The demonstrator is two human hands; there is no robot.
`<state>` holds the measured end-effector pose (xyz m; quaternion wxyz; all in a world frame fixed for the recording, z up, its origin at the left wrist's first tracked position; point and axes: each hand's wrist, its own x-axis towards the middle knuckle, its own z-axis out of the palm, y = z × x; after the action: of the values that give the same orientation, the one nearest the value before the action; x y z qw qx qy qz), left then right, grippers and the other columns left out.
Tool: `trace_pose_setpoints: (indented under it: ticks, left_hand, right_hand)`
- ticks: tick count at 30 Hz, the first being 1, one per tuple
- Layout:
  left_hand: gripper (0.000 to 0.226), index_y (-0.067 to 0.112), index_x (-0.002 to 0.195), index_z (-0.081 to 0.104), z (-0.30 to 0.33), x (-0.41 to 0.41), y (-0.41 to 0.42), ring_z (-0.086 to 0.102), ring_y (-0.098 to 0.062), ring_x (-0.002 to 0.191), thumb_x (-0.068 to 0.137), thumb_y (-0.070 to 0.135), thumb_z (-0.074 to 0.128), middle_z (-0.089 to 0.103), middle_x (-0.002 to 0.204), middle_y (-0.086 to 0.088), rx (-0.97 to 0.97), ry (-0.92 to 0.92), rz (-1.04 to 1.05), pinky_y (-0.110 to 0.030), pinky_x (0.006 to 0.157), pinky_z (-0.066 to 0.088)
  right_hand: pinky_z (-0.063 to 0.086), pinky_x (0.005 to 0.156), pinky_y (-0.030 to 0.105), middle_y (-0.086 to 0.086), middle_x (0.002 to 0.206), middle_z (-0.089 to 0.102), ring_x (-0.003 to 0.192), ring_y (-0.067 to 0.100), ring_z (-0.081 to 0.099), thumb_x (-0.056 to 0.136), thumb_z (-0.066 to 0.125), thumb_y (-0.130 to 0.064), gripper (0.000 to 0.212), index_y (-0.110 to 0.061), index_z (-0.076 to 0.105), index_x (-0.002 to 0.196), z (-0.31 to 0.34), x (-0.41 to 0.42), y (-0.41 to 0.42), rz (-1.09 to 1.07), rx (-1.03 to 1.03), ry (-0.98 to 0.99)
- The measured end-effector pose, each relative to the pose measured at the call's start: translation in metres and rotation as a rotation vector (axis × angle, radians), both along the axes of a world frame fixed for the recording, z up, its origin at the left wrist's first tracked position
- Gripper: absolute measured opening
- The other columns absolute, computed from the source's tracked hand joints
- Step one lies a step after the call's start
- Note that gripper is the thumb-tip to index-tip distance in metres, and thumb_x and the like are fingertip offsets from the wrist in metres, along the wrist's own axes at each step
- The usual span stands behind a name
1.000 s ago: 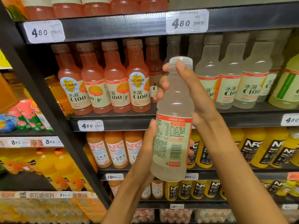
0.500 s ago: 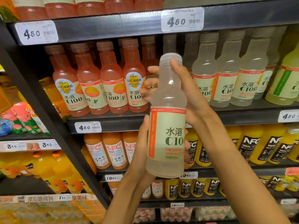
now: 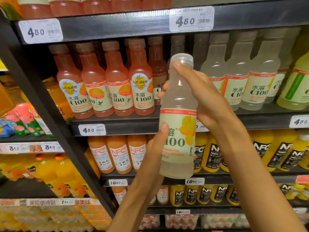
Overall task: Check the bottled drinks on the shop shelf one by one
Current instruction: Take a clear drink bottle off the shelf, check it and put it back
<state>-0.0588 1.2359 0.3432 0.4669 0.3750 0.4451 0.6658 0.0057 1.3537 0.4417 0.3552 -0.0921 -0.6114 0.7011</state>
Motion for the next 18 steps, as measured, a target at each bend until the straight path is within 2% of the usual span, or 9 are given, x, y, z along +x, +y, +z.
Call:
trace_pose_setpoints:
  ticks: [2,4,9,14,18]
  left_hand:
    - [0.066,0.014,0.115,0.067,0.004,0.004,-0.001,0.069,-0.025,0.075,0.082,0.068,0.048,0.071,0.092,-0.013,0.046,-0.144,-0.129,-0.037,0.067,0.056]
    - [0.066,0.013,0.114,0.068,0.006,0.006,-0.001,0.068,-0.026,0.071,0.083,0.067,0.045,0.070,0.090,-0.014,0.056,-0.231,-0.195,-0.035,0.064,0.055]
    - [0.069,0.006,0.120,0.063,0.004,0.006,-0.006,0.068,-0.026,0.074,0.088,0.063,0.044,0.068,0.093,-0.017,0.085,-0.379,-0.310,-0.033,0.064,0.056]
    - [0.068,0.003,0.113,0.063,-0.006,0.008,-0.001,0.065,-0.024,0.068,0.084,0.062,0.048,0.064,0.087,-0.014,0.152,-0.481,-0.310,-0.031,0.061,0.054]
    - [0.071,0.008,0.112,0.065,-0.018,0.012,0.007,0.065,-0.022,0.069,0.078,0.069,0.050,0.065,0.085,-0.011,0.182,-0.353,-0.214,-0.032,0.064,0.054]
  right_hand:
    - [0.058,0.074,0.034,0.005,0.073,0.069,0.076,0.023,0.071,0.083,0.062,-0.033,0.022,-0.012,0.059,0.092,-0.001,-0.001,0.003,0.146,-0.123,0.037]
    - [0.058,0.072,0.033,0.005,0.070,0.067,0.071,0.021,0.070,0.084,0.059,-0.032,0.024,-0.011,0.055,0.095,-0.005,-0.004,0.005,0.250,-0.269,0.078]
    - [0.059,0.060,0.031,0.006,0.062,0.066,0.060,0.020,0.070,0.091,0.060,-0.033,0.025,-0.009,0.059,0.086,-0.014,-0.010,0.007,0.150,-0.377,-0.039]
    - [0.059,0.059,0.029,0.005,0.065,0.070,0.065,0.022,0.071,0.092,0.061,-0.032,0.021,-0.012,0.058,0.092,-0.009,-0.016,0.003,0.092,-0.159,-0.144]
    - [0.056,0.060,0.031,0.004,0.068,0.066,0.067,0.024,0.069,0.094,0.058,-0.027,0.016,-0.015,0.053,0.102,-0.003,-0.017,-0.007,0.161,0.034,-0.095]
